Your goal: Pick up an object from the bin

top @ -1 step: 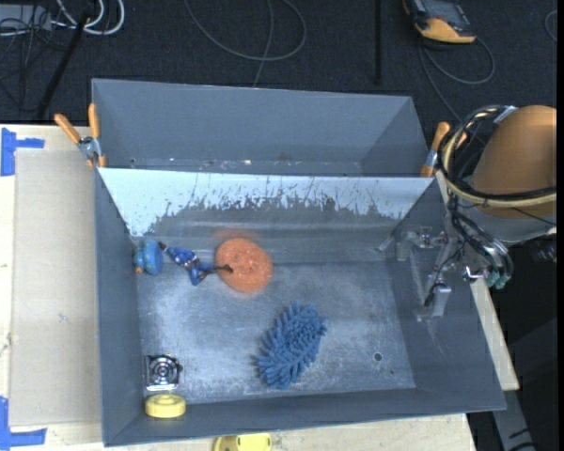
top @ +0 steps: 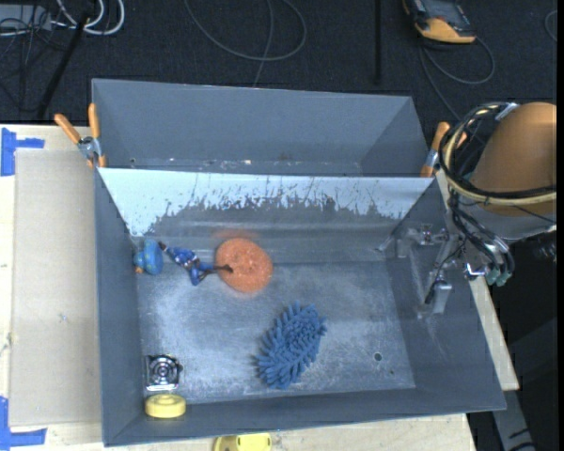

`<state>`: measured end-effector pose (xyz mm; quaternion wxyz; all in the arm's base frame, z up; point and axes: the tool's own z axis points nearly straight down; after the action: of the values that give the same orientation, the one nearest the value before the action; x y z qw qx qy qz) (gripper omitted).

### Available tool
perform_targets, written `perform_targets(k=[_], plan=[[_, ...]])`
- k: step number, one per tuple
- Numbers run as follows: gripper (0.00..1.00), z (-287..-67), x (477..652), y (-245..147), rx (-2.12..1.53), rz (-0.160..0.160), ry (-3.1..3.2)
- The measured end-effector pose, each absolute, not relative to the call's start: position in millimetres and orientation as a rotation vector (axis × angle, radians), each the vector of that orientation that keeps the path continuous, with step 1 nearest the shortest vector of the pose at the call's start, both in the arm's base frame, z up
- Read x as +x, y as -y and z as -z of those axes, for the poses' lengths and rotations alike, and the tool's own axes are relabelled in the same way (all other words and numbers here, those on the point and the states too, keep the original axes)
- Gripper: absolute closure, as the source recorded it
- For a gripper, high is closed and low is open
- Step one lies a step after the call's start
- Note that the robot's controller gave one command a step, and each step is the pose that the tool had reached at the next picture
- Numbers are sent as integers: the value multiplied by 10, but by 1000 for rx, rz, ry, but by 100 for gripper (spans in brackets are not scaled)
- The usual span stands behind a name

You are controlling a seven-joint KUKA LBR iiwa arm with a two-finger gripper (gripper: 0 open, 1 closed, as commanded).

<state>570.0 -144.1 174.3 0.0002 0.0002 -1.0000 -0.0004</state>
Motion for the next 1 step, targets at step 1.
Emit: perform_targets(k=[1], plan=[[0,-1199,5575,1075,-23,-2,3147]])
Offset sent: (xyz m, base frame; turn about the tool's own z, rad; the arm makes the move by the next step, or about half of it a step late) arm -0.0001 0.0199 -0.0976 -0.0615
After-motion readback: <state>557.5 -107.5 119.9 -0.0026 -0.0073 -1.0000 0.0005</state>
